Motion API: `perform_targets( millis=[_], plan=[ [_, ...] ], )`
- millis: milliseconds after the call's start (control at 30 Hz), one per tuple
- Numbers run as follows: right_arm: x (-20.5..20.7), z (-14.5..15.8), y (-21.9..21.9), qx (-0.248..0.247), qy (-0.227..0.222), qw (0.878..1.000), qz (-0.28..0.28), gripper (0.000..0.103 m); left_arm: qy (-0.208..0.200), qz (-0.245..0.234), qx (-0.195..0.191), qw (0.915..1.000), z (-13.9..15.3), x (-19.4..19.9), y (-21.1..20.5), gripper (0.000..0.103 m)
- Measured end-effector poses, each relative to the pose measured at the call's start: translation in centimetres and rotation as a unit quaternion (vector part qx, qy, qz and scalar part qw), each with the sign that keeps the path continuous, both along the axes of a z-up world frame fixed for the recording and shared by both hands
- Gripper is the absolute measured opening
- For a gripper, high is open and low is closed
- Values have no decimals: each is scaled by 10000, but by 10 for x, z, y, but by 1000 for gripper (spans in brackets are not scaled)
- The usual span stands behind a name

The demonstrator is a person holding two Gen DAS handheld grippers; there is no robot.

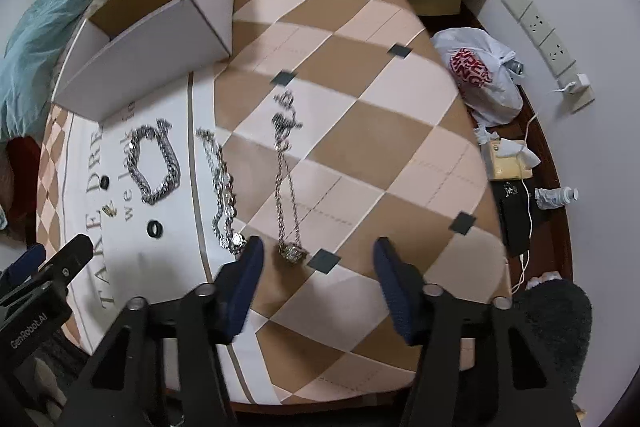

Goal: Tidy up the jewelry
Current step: 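Grasp the silver chain bracelet with the left tool while the right tool grasps the silver pendant necklace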

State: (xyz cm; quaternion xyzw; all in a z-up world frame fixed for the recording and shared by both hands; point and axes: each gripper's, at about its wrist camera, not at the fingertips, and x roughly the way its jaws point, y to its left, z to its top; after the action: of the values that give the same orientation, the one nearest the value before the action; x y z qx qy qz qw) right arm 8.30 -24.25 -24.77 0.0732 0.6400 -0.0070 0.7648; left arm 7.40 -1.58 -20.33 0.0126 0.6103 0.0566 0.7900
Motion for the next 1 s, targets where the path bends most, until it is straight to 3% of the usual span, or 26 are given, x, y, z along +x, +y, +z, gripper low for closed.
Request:
perform_targets(
  millis=[67,100,300,467,567,633,800,933,1000],
  plan=[
    [-2,1,4,-155,-126,9998,98,30,83,16,-18,10000,-5,-2,-1,98],
    [-2,1,5,-122,-142,9998,103,12,103,28,-29,9999,-6,-2,-2,98],
    [1,15,-8,55,-404,9989,-236,13,82,17,-162,9998,-7,5,-8,98],
    [14,32,-20,161,-621,9969,-455,13,124,71,-682,9976,-7,30,-12,97],
    [23,35,-24,163,-659,9964,-503,13,201,10,-856,9961,-11,47,-21,85],
    [29,35,-25,181,-664,9962,-536,13,266,-106,-818,9962,-16,56,-30,84],
    [35,36,-26,226,-681,9957,-593,13,337,-519,-439,9971,-28,75,-48,65],
    [38,37,-26,240,-687,9954,-625,13,168,-878,-455,9950,-24,77,-56,50],
    [38,37,-26,254,-682,9954,-622,13,92,-1073,-463,9931,-19,77,-62,14]
  ],
)
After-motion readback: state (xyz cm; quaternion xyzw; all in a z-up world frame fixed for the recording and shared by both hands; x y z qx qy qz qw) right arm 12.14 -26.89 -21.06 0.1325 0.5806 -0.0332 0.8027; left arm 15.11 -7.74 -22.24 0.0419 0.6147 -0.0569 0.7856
